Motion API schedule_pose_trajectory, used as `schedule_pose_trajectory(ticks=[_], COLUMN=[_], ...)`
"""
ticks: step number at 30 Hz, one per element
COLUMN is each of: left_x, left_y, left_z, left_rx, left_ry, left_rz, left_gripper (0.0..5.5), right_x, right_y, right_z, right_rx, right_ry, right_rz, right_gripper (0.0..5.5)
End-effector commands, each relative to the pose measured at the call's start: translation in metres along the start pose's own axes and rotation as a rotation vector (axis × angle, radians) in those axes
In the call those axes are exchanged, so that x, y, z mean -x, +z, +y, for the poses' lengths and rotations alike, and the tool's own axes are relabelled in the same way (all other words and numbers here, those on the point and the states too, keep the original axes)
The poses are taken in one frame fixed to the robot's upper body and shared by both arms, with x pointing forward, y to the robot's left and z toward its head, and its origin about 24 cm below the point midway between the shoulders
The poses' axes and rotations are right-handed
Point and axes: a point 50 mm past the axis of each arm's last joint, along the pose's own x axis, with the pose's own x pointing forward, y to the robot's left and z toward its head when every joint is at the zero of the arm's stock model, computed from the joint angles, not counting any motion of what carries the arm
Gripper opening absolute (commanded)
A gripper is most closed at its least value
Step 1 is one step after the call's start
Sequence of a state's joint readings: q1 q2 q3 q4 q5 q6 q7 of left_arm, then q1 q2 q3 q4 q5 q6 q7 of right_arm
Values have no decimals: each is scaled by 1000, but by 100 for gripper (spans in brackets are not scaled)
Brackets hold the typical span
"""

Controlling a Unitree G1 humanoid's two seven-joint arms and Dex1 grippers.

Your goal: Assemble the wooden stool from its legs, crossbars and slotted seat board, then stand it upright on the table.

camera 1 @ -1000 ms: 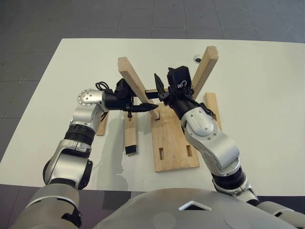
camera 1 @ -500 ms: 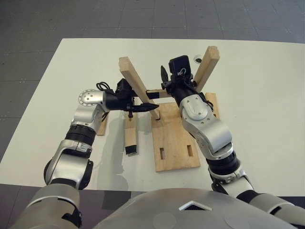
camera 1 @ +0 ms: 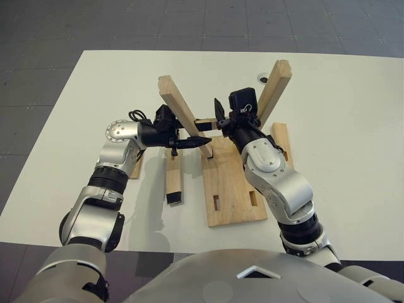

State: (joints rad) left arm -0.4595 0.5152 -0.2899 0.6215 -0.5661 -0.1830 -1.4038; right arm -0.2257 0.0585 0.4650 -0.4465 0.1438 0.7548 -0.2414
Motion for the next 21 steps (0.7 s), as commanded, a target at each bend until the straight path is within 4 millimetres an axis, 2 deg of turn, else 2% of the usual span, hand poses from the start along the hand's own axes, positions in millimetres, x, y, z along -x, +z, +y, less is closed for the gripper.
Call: schedule_pose_trajectory(ticks=[1,3,6,8,12,18,21], left_x=[14,14,17,22,30,32,30], left_y=[-165,-165,-163,-159,-152,-153,-153], left_z=[-135,-134,-134,-134,-128,-119,-121], left_rx=[508,508,527,535,513,502,531], left_ry=[-158,-176,-227,-286,-397,-346,-326], left_rz=[719,728,752,781,876,921,875], left_gripper=[210,210,210,210,210,210,267], right_x=[37,56,91,108,115,123,125], right_y=[35,39,28,21,17,16,15], right_z=[34,25,20,15,2,1,-2], right_rx=[-268,-252,-209,-192,-195,-198,-194], right_ry=[276,393,645,742,706,724,712], right_rz=[-246,-300,-230,-180,-159,-150,-148], right_gripper=[225,225,225,225,225,225,222])
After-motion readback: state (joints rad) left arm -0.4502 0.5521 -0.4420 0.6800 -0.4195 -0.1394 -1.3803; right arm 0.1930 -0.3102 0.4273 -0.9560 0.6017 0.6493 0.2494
